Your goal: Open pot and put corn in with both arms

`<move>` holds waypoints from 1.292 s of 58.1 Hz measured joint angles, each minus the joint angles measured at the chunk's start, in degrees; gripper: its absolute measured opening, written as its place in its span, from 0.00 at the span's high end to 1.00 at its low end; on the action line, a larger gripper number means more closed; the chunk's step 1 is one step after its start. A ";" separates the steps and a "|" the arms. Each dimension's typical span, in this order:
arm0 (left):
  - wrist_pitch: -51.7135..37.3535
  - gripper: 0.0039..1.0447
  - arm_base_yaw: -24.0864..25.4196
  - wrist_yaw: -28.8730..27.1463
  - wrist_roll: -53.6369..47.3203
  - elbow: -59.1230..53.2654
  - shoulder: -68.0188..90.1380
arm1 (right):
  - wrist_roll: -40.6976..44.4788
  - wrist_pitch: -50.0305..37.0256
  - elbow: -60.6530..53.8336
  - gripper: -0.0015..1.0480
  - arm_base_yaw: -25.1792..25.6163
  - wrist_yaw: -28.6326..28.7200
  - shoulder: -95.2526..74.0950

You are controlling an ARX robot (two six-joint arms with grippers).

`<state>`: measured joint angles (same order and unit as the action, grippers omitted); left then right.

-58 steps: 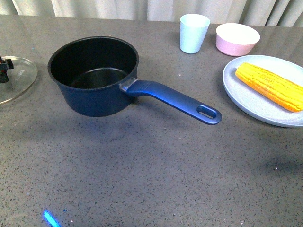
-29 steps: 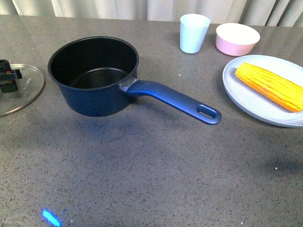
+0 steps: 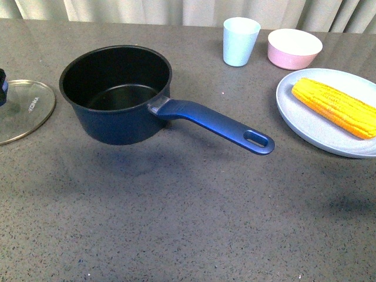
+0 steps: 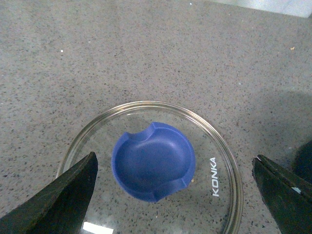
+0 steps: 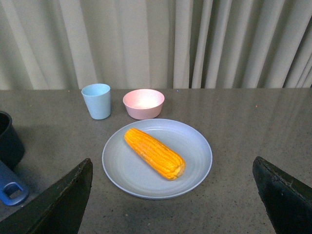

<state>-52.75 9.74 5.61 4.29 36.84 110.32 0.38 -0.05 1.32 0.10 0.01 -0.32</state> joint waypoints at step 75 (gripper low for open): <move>2.32 0.99 -9.60 -5.60 -3.72 -33.94 -56.28 | 0.00 0.00 0.00 0.09 0.00 -0.02 0.00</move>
<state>-50.43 0.14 0.01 0.58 2.90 54.04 0.38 -0.05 1.32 0.10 -0.01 -0.32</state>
